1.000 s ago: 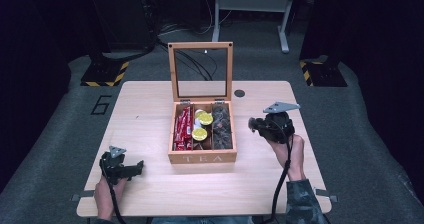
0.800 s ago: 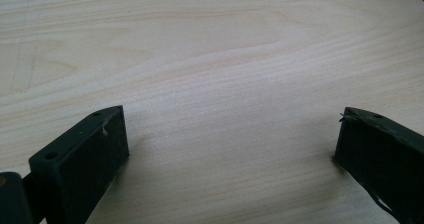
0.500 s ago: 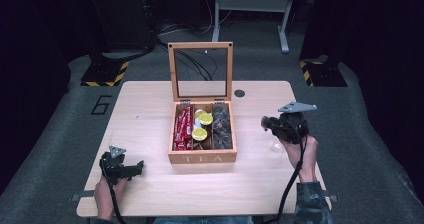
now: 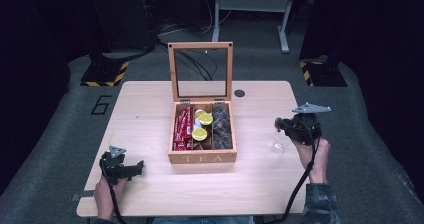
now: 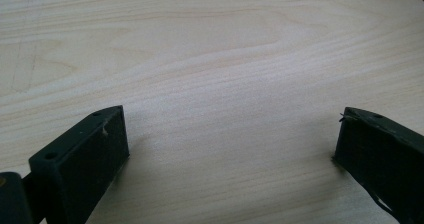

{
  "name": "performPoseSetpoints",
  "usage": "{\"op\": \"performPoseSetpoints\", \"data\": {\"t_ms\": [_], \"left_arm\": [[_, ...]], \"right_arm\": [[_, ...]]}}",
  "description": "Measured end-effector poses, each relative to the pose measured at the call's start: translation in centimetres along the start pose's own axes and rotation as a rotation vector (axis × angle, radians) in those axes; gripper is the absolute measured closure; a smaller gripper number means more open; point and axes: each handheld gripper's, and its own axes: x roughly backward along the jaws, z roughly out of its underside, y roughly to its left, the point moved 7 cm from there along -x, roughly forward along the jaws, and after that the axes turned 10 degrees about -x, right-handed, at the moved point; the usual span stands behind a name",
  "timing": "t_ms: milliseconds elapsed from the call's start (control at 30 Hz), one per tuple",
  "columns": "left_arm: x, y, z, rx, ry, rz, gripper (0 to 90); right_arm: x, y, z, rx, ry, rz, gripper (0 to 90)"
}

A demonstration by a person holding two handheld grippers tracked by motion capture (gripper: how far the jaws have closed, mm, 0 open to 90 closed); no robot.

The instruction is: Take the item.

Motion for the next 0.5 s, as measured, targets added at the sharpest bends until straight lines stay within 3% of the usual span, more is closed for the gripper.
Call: {"op": "performPoseSetpoints", "data": {"t_ms": [500], "left_arm": [[0.0,0.0,0.0,0.0,0.0,0.0,0.3]], "right_arm": [[-1.1,-2.4,1.5,-0.057,0.04,0.03,76.1]]}}
